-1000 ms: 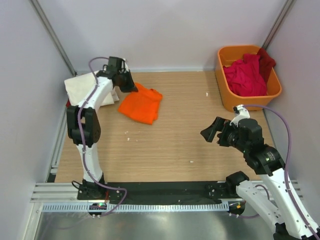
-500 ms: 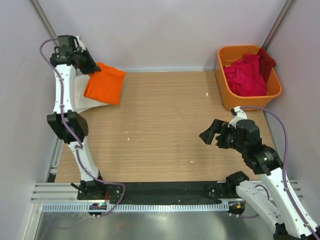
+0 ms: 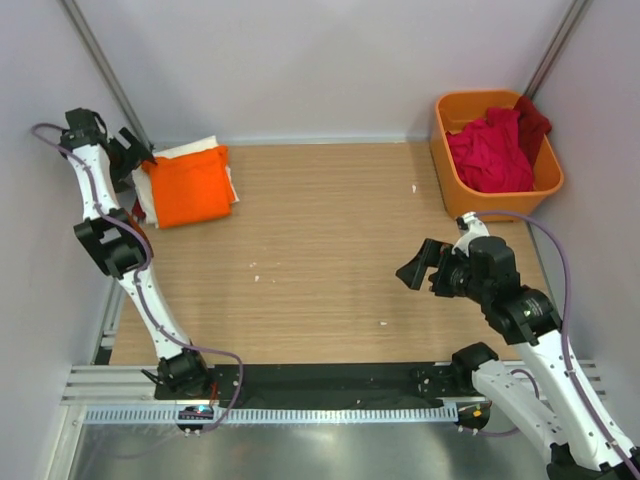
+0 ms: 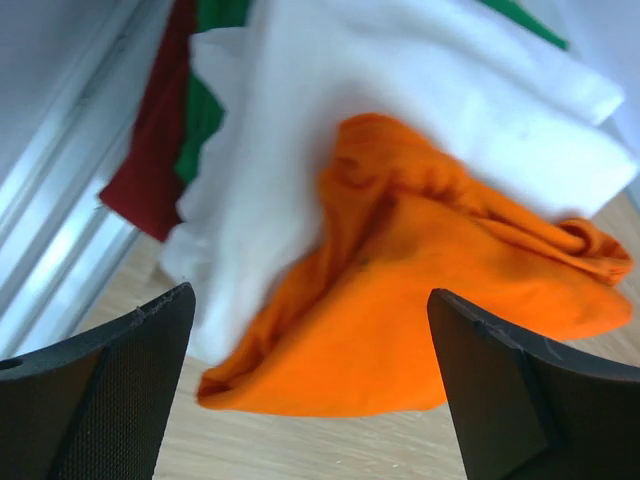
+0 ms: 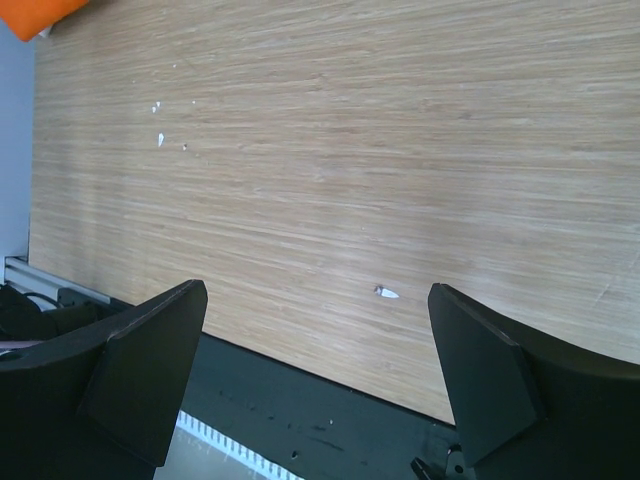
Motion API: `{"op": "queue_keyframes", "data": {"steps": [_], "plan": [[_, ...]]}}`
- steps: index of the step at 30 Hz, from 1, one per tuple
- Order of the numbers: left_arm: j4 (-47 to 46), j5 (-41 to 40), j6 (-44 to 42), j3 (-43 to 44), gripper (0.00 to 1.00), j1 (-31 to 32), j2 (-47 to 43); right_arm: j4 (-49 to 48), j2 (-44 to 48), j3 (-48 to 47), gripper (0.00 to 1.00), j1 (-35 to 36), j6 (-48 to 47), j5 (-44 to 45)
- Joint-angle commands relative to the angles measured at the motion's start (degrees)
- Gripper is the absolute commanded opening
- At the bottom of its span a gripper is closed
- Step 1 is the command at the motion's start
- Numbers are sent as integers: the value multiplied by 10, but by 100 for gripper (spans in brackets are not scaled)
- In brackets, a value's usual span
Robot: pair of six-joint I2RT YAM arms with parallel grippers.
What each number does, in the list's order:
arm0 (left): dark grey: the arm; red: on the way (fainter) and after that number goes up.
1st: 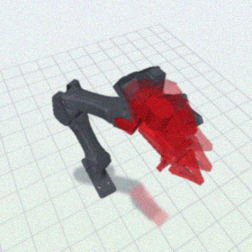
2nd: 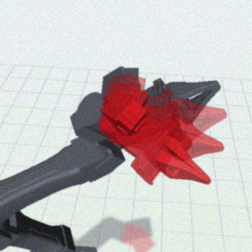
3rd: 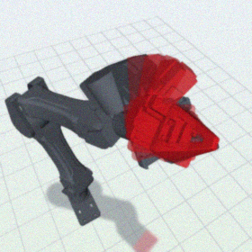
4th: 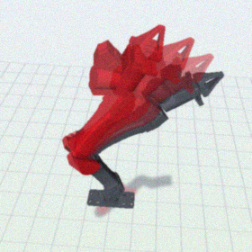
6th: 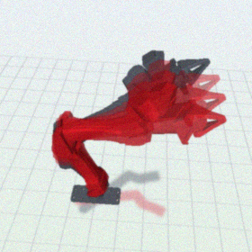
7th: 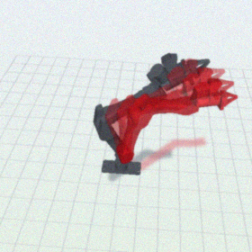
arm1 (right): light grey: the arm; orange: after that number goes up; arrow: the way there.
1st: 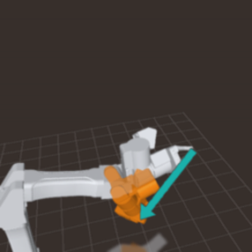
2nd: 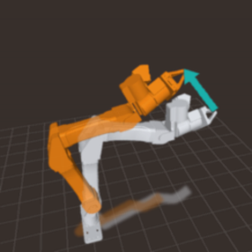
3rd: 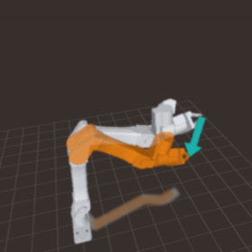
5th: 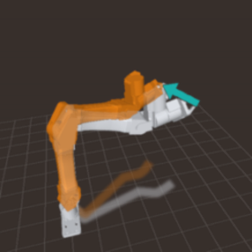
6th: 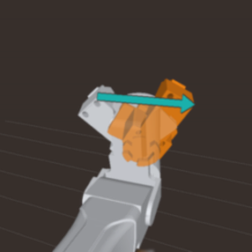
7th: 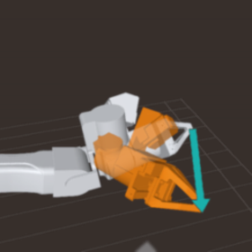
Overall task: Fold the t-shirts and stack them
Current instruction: Neatly place the folded tshirt to the corner, then reset both grippers
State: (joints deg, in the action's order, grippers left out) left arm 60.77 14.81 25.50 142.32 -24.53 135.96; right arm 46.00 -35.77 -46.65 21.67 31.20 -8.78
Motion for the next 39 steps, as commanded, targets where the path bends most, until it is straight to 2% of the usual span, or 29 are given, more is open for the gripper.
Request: {"op": "queue_keyframes", "data": {"steps": [1, 4, 11, 14, 16, 19, 25, 30, 33, 34, 39], "plan": [[16, -41, 15, 16, 100, -10, -32, -7, 14, -11, 100, 1, -2, -15], [13, -45, 17, -5, 99, -5, -56, -19, 8, -10, 100, 1, 4, -25], [-22, -47, 18, -142, 100, 12, -130, -7, 8, -34, 100, 1, -7, 5], [-46, -67, 14, -199, 100, 31, -170, 7, 8, -49, 100, 1, -11, 17], [-58, -116, 18, -235, 100, 45, -200, 8, 16, -52, 100, 1, -11, 17], [-100, -165, 27, -342, 100, 56, -271, 12, 25, -50, 100, 2, -7, 14], [-181, -220, 10, -492, 100, 99, -406, 15, 45, -42, 100, 1, -2, 13], [-210, -236, 4, -553, 100, 130, -488, 20, 55, -44, 100, 1, 4, 10], [-258, -229, -9, -631, 100, 153, -576, 22, 61, -42, 100, 1, 4, 11], [-274, -226, -11, -681, 100, 159, -626, 22, 62, -41, 100, 2, 4, 11], [-341, -216, -14, -807, 100, 167, -741, 22, 69, -38, 100, 1, 9, 8]]}}
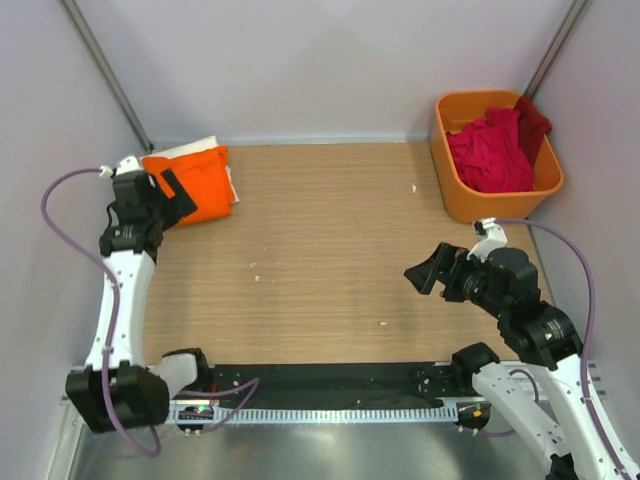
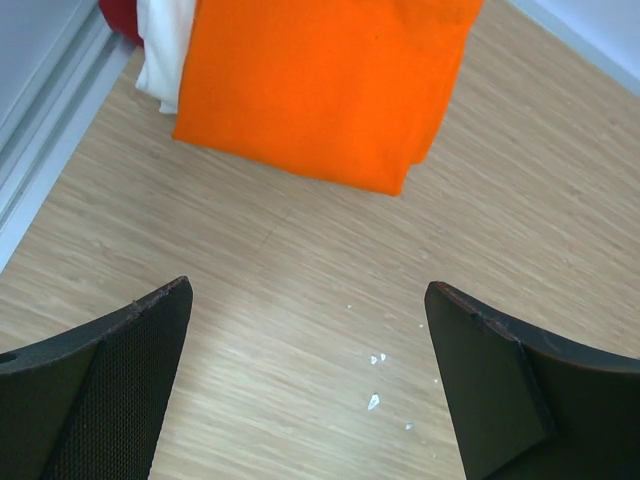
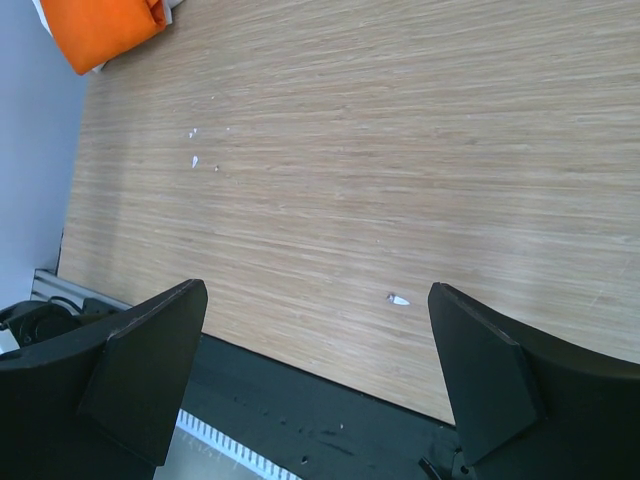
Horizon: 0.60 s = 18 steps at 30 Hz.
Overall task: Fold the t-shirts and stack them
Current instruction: Reset both grippers
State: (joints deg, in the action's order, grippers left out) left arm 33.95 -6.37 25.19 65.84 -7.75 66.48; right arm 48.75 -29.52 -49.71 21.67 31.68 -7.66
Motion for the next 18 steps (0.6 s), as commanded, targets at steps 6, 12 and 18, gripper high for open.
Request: {"op": "queue_keyframes", "data": {"steps": [6, 12, 18], "plan": [[-204, 7, -71, -203, 100, 19, -165, 1, 22, -11, 100, 1, 4, 2], [-393, 42, -235, -386, 100, 72, -269, 12, 37, -12, 100, 1, 9, 0], [-533, 20, -230, -488, 100, 72, -330, 34, 65, -13, 100, 0, 9, 12]]}}
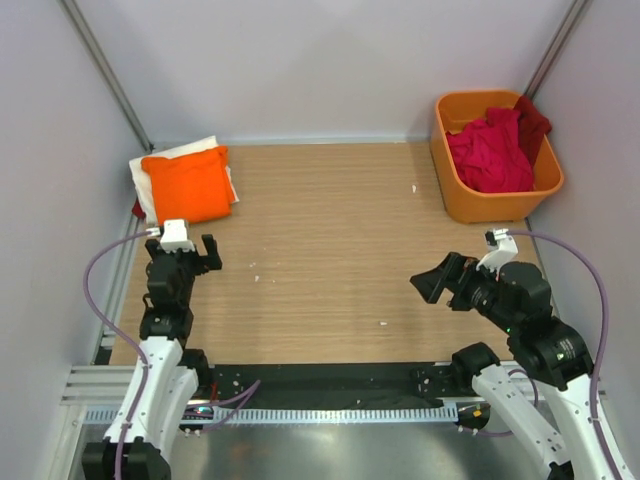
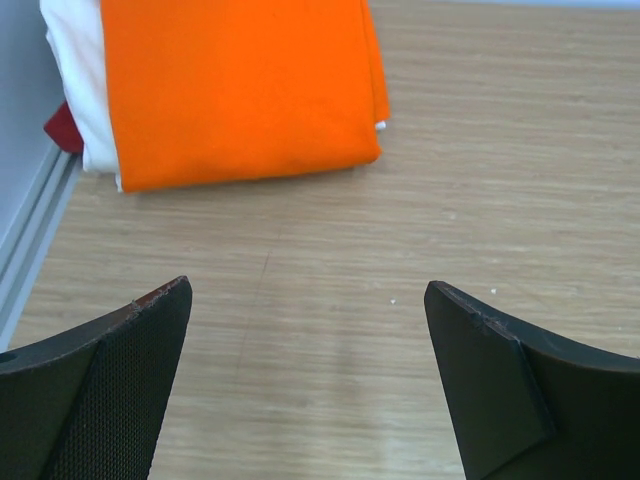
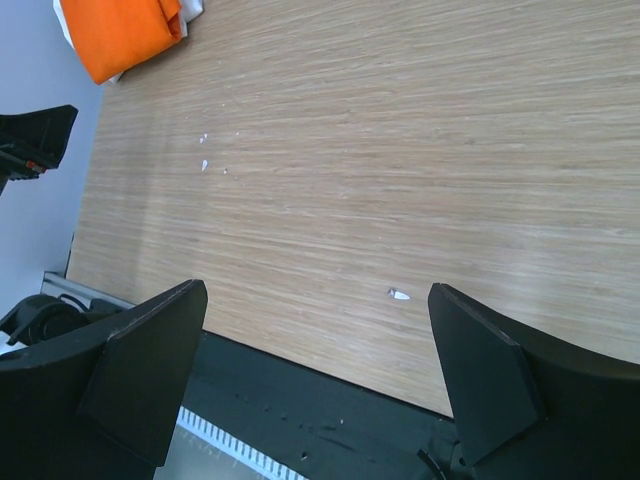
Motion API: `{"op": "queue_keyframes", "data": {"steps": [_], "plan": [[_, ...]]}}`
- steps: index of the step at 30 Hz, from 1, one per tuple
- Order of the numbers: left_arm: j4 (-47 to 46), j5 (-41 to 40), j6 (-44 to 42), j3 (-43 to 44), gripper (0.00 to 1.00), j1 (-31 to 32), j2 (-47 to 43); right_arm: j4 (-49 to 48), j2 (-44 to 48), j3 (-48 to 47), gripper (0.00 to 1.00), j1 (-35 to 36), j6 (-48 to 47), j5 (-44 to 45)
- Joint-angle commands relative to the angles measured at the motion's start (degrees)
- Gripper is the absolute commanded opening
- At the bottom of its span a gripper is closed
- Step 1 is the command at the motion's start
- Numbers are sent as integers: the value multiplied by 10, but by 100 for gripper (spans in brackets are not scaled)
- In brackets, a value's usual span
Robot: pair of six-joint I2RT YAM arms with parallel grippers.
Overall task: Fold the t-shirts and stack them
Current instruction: Reset both grippers
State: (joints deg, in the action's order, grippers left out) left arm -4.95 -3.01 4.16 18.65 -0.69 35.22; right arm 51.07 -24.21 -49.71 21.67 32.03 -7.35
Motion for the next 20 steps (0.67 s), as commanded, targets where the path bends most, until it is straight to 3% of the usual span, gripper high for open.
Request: {"op": "queue_keyframes", "data": {"steps": [1, 10, 20], "plan": [[-148, -12, -16, -19, 100, 2, -12, 14, 15, -13, 100, 0, 6, 10], [-147, -22, -1, -20, 100, 2, 37, 38, 47, -11, 100, 1, 7, 22], [-197, 12, -10, -20, 100, 1, 176, 33, 65, -12, 100, 1, 7, 16]]}}
